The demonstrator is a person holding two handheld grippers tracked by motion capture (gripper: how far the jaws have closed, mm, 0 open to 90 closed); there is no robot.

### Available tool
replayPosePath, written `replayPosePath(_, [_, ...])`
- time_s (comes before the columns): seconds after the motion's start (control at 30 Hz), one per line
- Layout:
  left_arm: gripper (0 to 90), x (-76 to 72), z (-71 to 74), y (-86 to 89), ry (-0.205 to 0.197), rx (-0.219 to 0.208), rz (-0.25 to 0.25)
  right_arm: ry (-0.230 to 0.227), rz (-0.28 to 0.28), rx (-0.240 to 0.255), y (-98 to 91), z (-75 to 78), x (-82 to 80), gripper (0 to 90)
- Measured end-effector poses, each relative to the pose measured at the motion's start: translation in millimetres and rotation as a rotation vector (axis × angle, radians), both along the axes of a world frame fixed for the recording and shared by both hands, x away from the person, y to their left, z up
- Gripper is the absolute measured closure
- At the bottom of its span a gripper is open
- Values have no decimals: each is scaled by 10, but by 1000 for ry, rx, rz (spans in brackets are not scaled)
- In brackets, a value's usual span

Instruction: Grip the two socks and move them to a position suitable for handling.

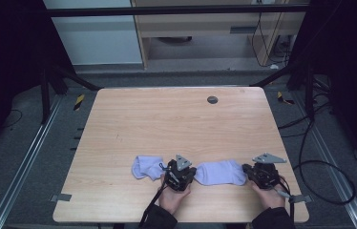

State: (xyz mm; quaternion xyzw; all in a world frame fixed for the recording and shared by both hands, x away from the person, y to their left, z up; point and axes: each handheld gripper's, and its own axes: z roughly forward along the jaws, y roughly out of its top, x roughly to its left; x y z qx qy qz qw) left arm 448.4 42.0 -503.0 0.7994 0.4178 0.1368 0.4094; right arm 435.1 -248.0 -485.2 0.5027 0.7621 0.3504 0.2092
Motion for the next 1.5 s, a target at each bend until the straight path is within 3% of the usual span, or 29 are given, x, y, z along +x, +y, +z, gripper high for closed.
replayPosePath(0.1, [866,15,-17,-3,-4,7,4,23,0,0,-22,-19,-50,840])
replayPosePath(0.17, [809,7,7,25,-10,-12,7,19,-3,-6,-22,-27,-64,770])
replayPosePath(0.3, [677,-3,126,127,-30,-48,9,-35,-7,22,-19,42,-90,667])
replayPosePath(0.47, [573,-28,317,272,-73,-28,3,-105,22,57,55,175,-141,590])
replayPosePath(0.7, [455,-6,601,557,-132,4,41,-127,82,84,238,301,-141,528])
replayPosePath(0.93, [393,29,867,968,-155,-3,64,-151,125,112,397,409,-103,491])
replayPosePath(1.03, [382,16,875,1178,-149,23,80,-145,146,136,460,428,-89,484])
replayPosePath(1.2, [364,-56,844,1501,-152,69,114,-149,187,118,646,442,-54,480])
replayPosePath(1.33, [371,-141,766,1722,-157,78,140,-147,217,116,798,453,-27,474])
replayPosePath(1.5, [373,-205,597,1941,-130,101,177,-147,266,119,1036,466,6,462])
